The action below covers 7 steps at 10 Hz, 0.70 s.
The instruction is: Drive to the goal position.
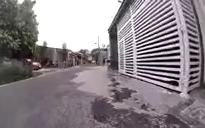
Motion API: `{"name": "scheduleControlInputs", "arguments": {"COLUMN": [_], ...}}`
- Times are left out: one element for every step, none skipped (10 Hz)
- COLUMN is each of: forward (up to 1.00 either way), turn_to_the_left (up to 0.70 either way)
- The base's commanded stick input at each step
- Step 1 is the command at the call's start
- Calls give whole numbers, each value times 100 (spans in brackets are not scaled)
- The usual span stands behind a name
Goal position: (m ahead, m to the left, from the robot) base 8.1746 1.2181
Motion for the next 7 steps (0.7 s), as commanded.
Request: {"name": "scheduleControlInputs", "arguments": {"forward": [70,70,70,70,70,70,70], "turn_to_the_left": [0,0,0,0,0,0,0]}}
